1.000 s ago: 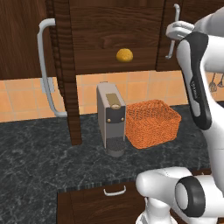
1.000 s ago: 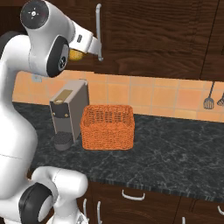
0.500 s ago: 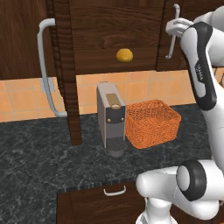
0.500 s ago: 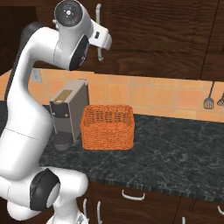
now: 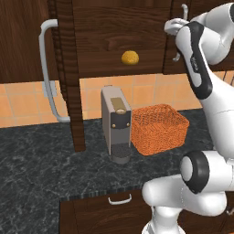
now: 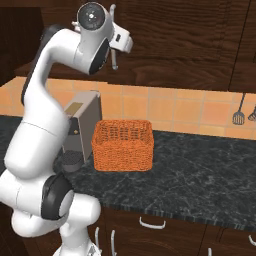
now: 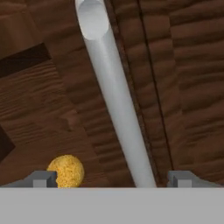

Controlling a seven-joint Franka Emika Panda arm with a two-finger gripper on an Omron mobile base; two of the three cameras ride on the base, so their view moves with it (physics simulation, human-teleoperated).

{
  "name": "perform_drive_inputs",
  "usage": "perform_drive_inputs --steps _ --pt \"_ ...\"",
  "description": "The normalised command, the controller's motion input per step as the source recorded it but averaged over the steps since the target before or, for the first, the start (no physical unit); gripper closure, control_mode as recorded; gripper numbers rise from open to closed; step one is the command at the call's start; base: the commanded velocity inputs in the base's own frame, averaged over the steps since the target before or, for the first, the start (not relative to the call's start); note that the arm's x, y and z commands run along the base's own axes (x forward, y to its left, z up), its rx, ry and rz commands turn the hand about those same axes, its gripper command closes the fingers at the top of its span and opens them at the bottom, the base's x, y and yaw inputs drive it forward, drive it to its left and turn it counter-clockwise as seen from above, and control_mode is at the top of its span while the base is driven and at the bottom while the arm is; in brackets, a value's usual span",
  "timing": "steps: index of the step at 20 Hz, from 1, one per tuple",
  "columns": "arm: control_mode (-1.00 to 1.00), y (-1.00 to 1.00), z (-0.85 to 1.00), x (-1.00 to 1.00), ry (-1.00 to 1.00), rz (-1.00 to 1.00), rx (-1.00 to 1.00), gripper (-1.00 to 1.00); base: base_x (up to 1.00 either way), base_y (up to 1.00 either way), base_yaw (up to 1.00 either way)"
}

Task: Open the cabinet, pick up the bread from the cabinet and place it in the basket. Then move the basket to the dining counter.

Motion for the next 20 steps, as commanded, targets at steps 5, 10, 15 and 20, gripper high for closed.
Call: perform_drive_inputs --steps 5,10,15,20 --pt "-1.0 -0.21 0.0 0.62 0.0 0.0 0.0 -1.0 0.0 0.0 0.0" --pt "-1.0 -0.01 -0.02 0.31 0.0 0.03 0.0 -1.0 0.0 0.0 0.0" --pt "-1.0 0.08 -0.19 0.35 -0.06 0.02 0.0 1.0 0.0 0.0 0.0" --pt "-1.0 0.14 -0.37 0.37 -0.14 0.01 0.0 1.0 0.0 0.0 0.0"
